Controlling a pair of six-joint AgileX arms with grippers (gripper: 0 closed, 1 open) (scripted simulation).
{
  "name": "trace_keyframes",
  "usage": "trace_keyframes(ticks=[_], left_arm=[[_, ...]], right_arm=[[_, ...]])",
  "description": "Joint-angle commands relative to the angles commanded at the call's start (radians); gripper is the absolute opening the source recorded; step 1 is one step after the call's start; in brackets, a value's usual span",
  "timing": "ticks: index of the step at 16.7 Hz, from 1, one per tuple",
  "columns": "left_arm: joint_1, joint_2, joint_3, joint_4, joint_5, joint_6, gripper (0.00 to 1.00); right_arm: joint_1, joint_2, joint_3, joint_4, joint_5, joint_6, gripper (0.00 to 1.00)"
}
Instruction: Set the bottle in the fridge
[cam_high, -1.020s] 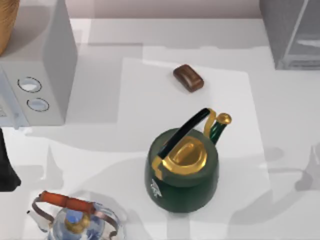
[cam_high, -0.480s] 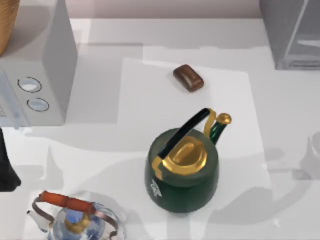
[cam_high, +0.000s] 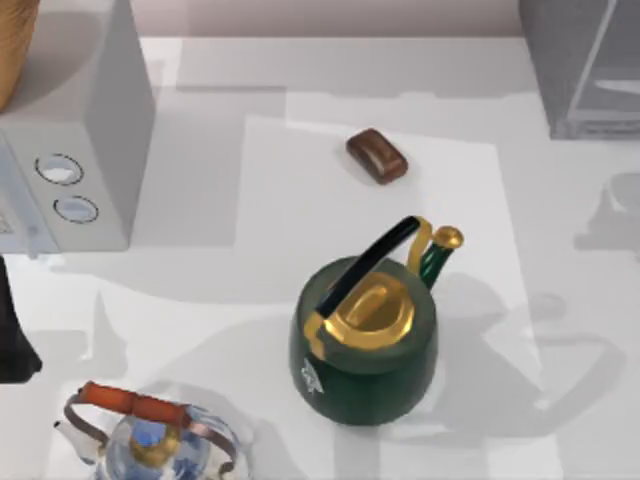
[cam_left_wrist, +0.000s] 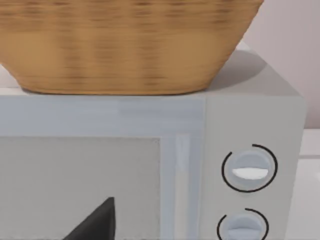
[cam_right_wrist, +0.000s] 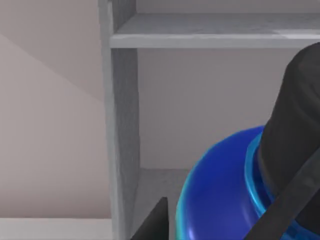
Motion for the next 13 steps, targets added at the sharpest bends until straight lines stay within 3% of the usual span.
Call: trace_keyframes(ticks=[7, 13], left_arm=[[0.000, 0.000, 0.000, 0.000, 0.000, 0.000, 1.00], [0.000, 0.000, 0.000, 0.000, 0.000, 0.000, 1.00]], right_arm=[[-0.102, 0.778, 0.336, 0.384, -0.078, 0.000, 0.01], [-0.149, 1.151, 0.512, 0.587, -0.123, -0.005, 0.01]])
